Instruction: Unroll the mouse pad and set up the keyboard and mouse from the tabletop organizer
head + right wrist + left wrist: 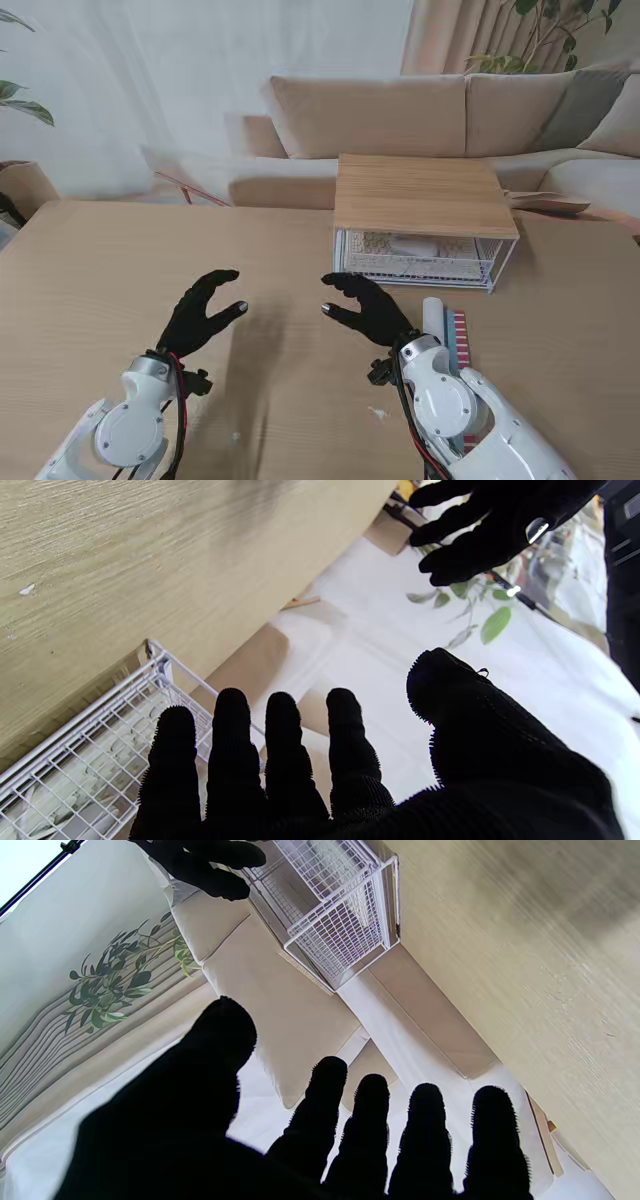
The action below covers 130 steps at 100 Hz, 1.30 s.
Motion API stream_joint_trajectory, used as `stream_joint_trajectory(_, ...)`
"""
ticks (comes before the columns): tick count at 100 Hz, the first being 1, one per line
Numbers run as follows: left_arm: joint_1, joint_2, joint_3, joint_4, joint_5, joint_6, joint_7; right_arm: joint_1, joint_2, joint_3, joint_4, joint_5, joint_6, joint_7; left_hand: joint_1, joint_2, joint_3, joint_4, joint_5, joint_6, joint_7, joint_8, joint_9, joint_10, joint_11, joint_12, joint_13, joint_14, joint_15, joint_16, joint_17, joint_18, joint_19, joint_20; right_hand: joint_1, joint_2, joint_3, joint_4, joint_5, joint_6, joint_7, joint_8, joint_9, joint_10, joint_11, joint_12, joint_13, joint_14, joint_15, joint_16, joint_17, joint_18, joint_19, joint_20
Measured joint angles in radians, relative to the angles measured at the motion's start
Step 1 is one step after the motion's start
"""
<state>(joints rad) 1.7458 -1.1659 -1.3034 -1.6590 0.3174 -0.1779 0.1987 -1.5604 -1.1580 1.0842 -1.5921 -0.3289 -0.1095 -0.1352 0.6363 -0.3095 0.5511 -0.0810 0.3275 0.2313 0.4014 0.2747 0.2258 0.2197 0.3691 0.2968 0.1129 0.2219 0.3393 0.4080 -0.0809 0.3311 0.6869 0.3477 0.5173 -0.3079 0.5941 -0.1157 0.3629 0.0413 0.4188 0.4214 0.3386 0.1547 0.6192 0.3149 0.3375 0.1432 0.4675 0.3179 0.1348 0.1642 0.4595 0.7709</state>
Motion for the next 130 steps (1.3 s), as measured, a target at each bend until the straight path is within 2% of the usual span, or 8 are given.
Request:
stream_joint_trajectory(33,0.001,0.001,-0.001,-0.001,0.003,-0.001,-0.004,-0.004,0.000,-0.004,-0.015,-0.010,0.046,-0.004,0.000,0.000,0.000,0.000,0.000,0.000,0.000,0.000,0.000,0.000,0.000,0.000,0.000,0.000,-0.002,0.000,0.000,0.000,0.000,0.000,0.000,0.000,0.000,0.000,-0.001,0.000,0.000,0.000,0.000,0.000,0.000,0.000,0.000,0.001,0.000,0.000,-0.007,0.000,0.000,0.000)
stream_joint_trajectory(50,0.013,0.001,-0.014,-0.011,0.007,-0.001,-0.003,-0.052,0.004,0.030,-0.099,-0.162,0.113,-0.005,0.000,0.000,0.000,0.000,0.000,0.000,0.000,0.000,0.000,0.000,0.000,0.000,0.000,0.000,-0.002,0.000,0.000,0.000,0.000,0.000,-0.011,0.000,-0.008,0.000,-0.025,0.000,-0.002,0.000,-0.018,0.000,-0.001,0.000,-0.037,0.002,-0.002,0.000,-0.032,0.000,-0.002,0.000)
stream_joint_trajectory(62,0.012,0.001,-0.014,-0.011,0.008,-0.001,-0.004,-0.104,0.009,0.070,-0.154,-0.173,0.134,-0.015,0.000,0.000,0.000,0.000,0.000,0.000,0.000,0.000,0.000,0.000,0.000,0.000,0.000,0.000,-0.002,0.000,0.000,0.000,0.000,0.000,-0.028,-0.002,-0.008,0.000,-0.038,0.007,-0.014,0.008,-0.034,0.000,0.000,0.003,-0.049,0.002,0.007,0.000,-0.038,0.000,-0.003,0.000)
stream_joint_trajectory(69,0.011,0.001,-0.014,-0.011,0.007,-0.001,-0.005,-0.145,0.013,0.096,-0.195,-0.218,0.196,-0.003,0.000,0.000,0.000,0.000,0.000,0.000,0.000,0.000,0.000,0.000,0.000,0.000,0.000,0.000,-0.002,0.000,0.000,0.000,0.000,0.000,-0.039,-0.007,-0.021,0.000,-0.062,0.047,-0.015,0.010,-0.052,0.000,0.011,0.007,-0.061,0.003,0.019,0.000,-0.049,-0.001,-0.003,0.000)
stream_joint_trajectory(79,0.011,0.001,-0.014,-0.011,0.005,0.000,-0.005,-0.217,0.023,0.136,-0.260,-0.350,0.306,0.016,0.000,0.000,0.000,0.000,0.000,0.000,0.000,0.000,0.000,0.000,0.000,0.000,0.000,0.000,-0.002,0.000,0.000,0.000,0.000,0.000,-0.051,-0.037,-0.031,0.000,-0.074,0.101,-0.023,0.023,-0.063,0.000,0.038,0.015,-0.061,0.015,0.044,0.011,-0.050,-0.001,-0.003,0.003)
stream_joint_trajectory(95,0.008,0.001,-0.015,-0.011,0.006,0.001,0.002,-0.297,0.041,0.166,-0.294,-0.516,0.373,-0.002,0.000,0.000,0.000,0.000,0.000,0.000,0.000,0.000,0.000,0.000,0.000,0.000,0.000,0.000,-0.002,0.000,0.000,0.000,0.000,0.000,-0.101,-0.077,-0.041,0.000,-0.076,0.141,-0.042,0.048,-0.076,0.014,0.064,0.022,-0.062,0.016,0.083,0.025,-0.049,-0.012,-0.003,0.012)
stream_joint_trajectory(112,-0.003,-0.002,-0.018,-0.003,-0.008,0.003,0.007,-0.299,0.057,0.123,-0.295,-0.612,0.580,-0.015,0.000,0.000,0.000,0.000,0.000,0.000,0.000,0.000,0.000,0.000,0.000,0.000,0.000,0.000,-0.002,0.000,0.000,0.000,0.000,0.000,-0.126,-0.099,-0.042,0.000,-0.087,0.202,-0.065,0.084,-0.125,0.051,0.091,0.027,-0.085,0.026,0.116,0.035,-0.048,-0.013,-0.004,0.012)
stream_joint_trajectory(130,-0.015,-0.004,-0.019,0.016,-0.034,0.012,0.007,-0.257,0.061,0.053,-0.275,-0.670,0.713,0.001,0.000,0.000,0.000,0.000,0.000,0.000,0.000,0.000,0.000,0.000,0.000,0.000,-0.001,0.000,-0.003,0.000,0.000,0.000,-0.001,0.000,-0.153,-0.109,-0.042,0.000,-0.098,0.228,-0.084,0.117,-0.148,0.074,0.113,0.028,-0.110,0.032,0.144,0.051,-0.047,-0.013,-0.004,0.012)
